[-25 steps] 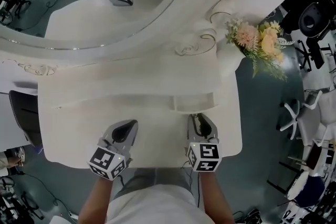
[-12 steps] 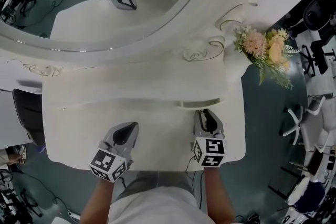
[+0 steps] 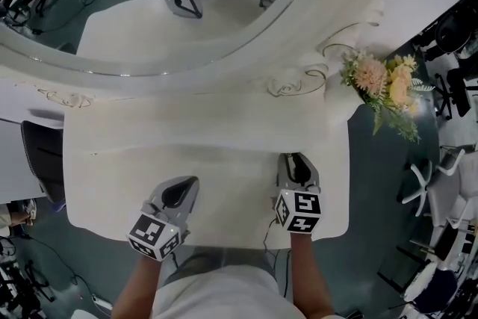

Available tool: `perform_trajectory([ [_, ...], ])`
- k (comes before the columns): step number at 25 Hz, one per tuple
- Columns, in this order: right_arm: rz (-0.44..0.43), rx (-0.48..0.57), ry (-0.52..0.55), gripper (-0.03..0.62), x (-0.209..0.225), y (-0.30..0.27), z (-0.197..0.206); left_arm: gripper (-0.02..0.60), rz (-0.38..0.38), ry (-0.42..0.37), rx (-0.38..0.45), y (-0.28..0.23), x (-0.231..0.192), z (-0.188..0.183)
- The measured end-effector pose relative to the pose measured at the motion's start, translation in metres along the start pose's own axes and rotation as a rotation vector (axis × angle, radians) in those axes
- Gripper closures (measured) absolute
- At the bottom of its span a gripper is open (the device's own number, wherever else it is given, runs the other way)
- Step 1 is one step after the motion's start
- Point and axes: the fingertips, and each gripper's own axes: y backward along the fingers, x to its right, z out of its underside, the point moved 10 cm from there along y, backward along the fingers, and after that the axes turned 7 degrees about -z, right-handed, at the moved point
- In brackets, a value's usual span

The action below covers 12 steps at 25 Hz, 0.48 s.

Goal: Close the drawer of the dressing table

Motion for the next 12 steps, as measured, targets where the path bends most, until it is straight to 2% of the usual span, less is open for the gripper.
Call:
perform_trajectory([
  [12, -0.018, 0.005, 0.009, 0.502, 0.0003, -0.0051, -0.0041, 0.583, -0.015, 0.009, 0.014, -0.0017, 0.0042, -0.0067],
])
